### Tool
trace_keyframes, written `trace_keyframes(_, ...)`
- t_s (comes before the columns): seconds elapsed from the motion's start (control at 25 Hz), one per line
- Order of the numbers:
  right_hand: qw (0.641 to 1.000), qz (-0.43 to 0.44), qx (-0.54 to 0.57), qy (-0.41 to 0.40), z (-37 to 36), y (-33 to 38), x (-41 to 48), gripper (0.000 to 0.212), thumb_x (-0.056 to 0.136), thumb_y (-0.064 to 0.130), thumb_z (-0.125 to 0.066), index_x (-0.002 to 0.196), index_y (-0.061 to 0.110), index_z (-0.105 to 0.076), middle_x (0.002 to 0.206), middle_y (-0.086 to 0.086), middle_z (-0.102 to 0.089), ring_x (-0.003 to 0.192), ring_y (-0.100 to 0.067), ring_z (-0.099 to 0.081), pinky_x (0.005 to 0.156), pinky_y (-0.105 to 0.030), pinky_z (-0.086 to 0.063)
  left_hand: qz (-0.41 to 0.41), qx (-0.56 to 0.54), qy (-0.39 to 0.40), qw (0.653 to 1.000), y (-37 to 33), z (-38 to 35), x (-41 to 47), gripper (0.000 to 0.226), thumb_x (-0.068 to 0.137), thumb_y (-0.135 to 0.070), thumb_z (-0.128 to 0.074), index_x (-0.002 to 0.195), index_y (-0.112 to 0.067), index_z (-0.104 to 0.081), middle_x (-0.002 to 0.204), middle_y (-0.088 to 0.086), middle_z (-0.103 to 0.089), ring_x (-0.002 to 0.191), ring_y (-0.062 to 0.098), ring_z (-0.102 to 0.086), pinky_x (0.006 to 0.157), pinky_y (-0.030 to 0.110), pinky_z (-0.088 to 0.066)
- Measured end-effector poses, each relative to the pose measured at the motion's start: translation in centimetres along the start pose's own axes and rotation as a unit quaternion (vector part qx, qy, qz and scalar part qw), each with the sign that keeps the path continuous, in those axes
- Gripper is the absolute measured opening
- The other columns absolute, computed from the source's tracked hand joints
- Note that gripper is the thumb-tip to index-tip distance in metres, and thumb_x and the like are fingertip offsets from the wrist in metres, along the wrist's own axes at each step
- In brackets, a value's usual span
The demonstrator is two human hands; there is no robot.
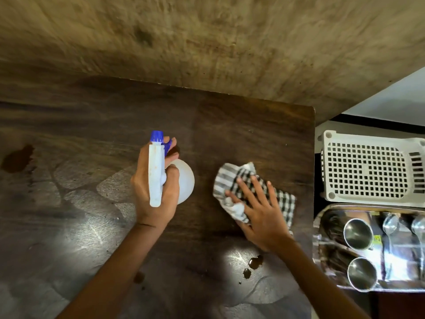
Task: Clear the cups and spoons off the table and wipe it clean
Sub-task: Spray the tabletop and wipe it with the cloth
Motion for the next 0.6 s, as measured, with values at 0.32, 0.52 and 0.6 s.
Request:
trace_keyframes(0.32,0.967,-0.248,0.048,0.025,1.7,0.1,9.7,0.060,0.095,0.055,-0.018,0.146,0.024,-0.029,0.158,-0.004,0.008,0.142,-0.034,0.016,0.108,-0.059,0.014,0.074,-0.059,-0.007,0.995,0.5,3.2,-4.1,0.042,0.079,-0.007,-0.053,0.116,-0.027,-0.050,0.104,-0.031,-0.062,0.101,0.006,-0.064,0.092,0.030,-0.049)
trace_keyframes(0.52,0.999,-0.042,0.021,0.015,-0.8,11.3,0.7,0.063,0.091,0.055,-0.020,0.149,0.033,-0.007,0.158,-0.006,-0.005,0.144,-0.035,0.004,0.111,-0.060,0.000,0.040,-0.033,0.004,0.999,0.8,6.6,-7.3,0.041,0.081,-0.004,-0.050,0.122,-0.007,-0.050,0.115,-0.004,-0.062,0.104,0.014,-0.064,0.094,0.031,-0.049)
trace_keyframes(0.6,0.997,-0.058,0.048,0.001,-1.7,10.1,-4.1,0.063,0.089,0.052,-0.031,0.147,0.034,-0.017,0.156,-0.004,-0.017,0.144,-0.033,-0.007,0.110,-0.060,-0.011,0.041,-0.038,0.012,0.998,1.2,7.2,-7.9,0.041,0.081,-0.006,-0.049,0.122,-0.004,-0.049,0.117,0.004,-0.062,0.106,0.017,-0.064,0.095,0.035,-0.049)
Point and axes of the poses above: each hand's wrist, its own x-axis towards the middle knuckle, its own z-axis out of the back of the hand, y = z × x, the point moved 4 cm from there along x, towards the middle knuckle
